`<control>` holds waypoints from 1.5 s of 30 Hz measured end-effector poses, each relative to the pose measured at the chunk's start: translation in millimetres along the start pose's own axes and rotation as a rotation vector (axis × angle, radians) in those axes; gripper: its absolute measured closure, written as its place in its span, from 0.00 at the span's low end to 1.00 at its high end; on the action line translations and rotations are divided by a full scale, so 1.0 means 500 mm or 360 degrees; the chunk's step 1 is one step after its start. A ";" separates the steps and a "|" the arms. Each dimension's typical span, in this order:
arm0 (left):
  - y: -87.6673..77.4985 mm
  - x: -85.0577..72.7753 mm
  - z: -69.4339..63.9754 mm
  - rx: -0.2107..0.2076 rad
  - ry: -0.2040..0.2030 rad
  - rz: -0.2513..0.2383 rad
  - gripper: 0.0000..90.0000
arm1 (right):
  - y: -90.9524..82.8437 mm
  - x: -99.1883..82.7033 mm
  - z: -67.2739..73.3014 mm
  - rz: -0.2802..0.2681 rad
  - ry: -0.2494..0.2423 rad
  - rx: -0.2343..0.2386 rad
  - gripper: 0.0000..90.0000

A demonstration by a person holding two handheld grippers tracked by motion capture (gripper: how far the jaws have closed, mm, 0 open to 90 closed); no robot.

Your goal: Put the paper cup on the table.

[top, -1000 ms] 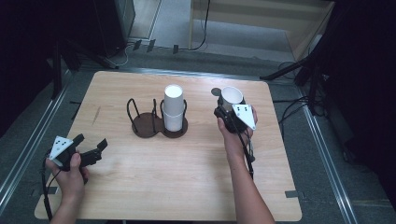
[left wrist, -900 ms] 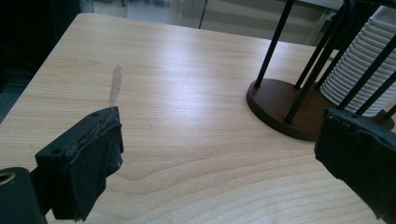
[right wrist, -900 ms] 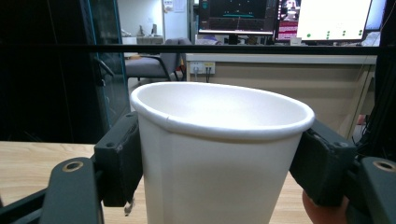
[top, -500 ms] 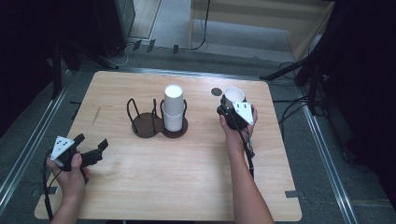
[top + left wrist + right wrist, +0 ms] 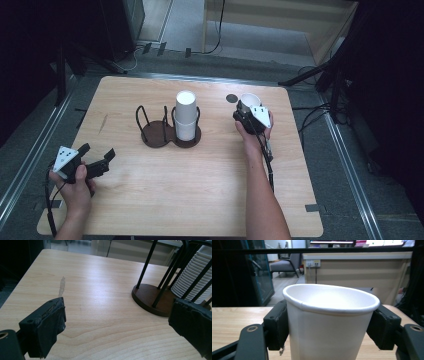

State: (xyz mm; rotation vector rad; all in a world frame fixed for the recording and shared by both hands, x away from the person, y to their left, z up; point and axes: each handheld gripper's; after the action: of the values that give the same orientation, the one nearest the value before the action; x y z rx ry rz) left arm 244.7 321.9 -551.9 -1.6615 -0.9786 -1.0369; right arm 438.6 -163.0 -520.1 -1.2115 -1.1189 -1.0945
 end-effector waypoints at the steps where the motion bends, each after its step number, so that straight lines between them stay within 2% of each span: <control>1: 0.000 0.000 0.000 0.0000 0.0001 0.0001 0.02 | 0.003 -0.003 -0.001 0.0001 -0.0022 0.0009 0.30; 3: 0.000 0.000 0.001 -0.0002 -0.0005 0.0000 0.02 | 0.006 -0.004 -0.001 0.0021 -0.0035 0.0011 0.30; 5: 0.000 0.000 0.001 -0.0001 -0.0011 -0.0003 0.02 | 0.011 -0.005 -0.007 0.0049 0.0000 0.0046 0.30; 7: 0.000 0.000 0.001 0.0003 -0.0014 -0.0001 0.02 | 0.016 -0.008 -0.011 0.0067 0.0002 0.0053 0.30; 13: 0.000 0.000 0.001 0.0005 -0.0009 0.0002 0.02 | 0.027 -0.019 -0.020 0.0112 0.0012 0.0005 0.29; 20: 0.000 0.000 0.001 0.0008 -0.0020 -0.0002 0.02 | 0.038 -0.029 -0.020 0.0166 0.0010 -0.0009 0.27; 24: 0.000 0.000 0.002 0.0004 -0.0020 -0.0004 0.02 | 0.036 -0.032 -0.015 0.0186 0.0000 0.0011 0.25; 30: 0.000 0.000 0.002 0.0006 -0.0023 0.0003 0.02 | 0.032 -0.034 -0.011 0.0237 -0.0044 0.0038 0.19; 33: 0.000 0.000 0.002 -0.0006 -0.0021 -0.0002 0.02 | 0.030 -0.032 -0.013 0.0273 0.0009 0.0047 0.11; 36: 0.000 0.000 0.003 -0.0014 -0.0022 -0.0003 0.02 | 0.028 -0.029 -0.012 0.0310 0.0051 0.0095 0.00; 40: 0.001 0.000 0.003 -0.0012 -0.0023 -0.0002 0.02 | 0.021 -0.022 -0.008 0.0335 0.0051 0.0094 0.00; 45: 0.001 0.000 0.003 -0.0014 -0.0026 -0.0002 0.02 | 0.006 -0.004 -0.004 0.0335 0.0060 0.0138 0.00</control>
State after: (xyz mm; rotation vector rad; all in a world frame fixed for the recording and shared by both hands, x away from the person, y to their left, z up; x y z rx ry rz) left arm 245.4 323.5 -552.3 -1.6789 -0.9874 -1.0312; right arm 441.5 -165.0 -522.7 -1.2056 -0.9760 -0.8962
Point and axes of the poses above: each handheld gripper's, and its own axes: y roughly forward along the jaws, x roughly out of its top, z roughly to its left, and after that the axes turned 1 degree about -x, right-handed
